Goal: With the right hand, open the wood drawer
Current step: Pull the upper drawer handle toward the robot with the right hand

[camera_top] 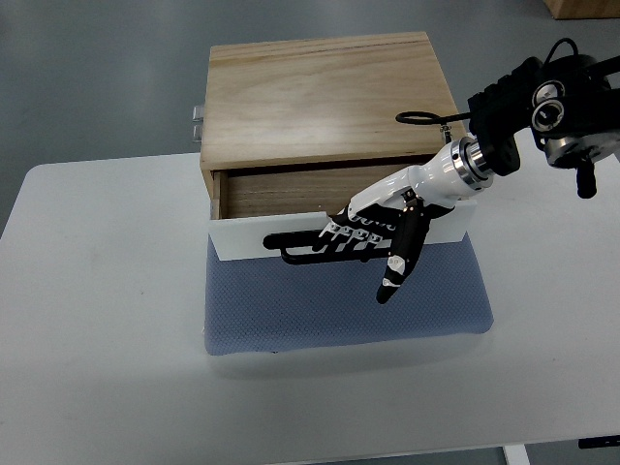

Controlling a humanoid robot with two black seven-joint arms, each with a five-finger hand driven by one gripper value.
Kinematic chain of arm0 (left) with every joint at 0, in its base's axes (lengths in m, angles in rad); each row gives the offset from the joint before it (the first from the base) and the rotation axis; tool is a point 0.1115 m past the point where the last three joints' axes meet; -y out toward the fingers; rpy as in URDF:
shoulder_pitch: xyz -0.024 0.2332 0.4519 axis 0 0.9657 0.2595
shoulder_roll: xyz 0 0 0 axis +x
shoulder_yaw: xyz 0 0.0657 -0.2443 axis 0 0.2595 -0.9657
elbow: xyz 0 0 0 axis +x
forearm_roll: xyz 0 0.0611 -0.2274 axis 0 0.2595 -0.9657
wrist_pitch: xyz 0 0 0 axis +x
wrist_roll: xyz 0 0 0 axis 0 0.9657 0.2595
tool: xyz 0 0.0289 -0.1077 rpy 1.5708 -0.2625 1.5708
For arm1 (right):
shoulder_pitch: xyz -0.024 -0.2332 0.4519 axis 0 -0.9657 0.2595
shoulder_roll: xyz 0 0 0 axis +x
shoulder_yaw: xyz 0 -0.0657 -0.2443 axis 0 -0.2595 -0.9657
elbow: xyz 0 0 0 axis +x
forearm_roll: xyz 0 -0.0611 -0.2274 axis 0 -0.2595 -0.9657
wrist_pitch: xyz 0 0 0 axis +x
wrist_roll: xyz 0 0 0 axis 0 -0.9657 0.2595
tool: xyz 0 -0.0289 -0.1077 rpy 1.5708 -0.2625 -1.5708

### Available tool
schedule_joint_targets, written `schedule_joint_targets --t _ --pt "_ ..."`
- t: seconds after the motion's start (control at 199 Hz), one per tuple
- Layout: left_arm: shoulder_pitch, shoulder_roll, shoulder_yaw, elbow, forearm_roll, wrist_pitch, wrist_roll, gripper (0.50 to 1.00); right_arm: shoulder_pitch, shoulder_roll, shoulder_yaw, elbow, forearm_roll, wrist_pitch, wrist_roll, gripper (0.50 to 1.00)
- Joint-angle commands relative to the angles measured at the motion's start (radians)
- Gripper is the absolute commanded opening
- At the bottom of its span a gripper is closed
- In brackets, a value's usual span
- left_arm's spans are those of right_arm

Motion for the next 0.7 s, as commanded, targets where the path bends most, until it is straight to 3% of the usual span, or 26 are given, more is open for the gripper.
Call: schedule_joint_targets --t 0.0,0.695 --pt "0.0 0.0 0.0 0.0 0.0 0.0 0.0 1.0 -0.001 0.0 -0.001 0.0 0.0 0.001 0.015 0.946" --pt "0.0 0.0 0.0 0.0 0.0 0.0 0.0 1.0 -0.021 -0.02 0.007 0.003 -0.004 -0.005 0.076 0.946"
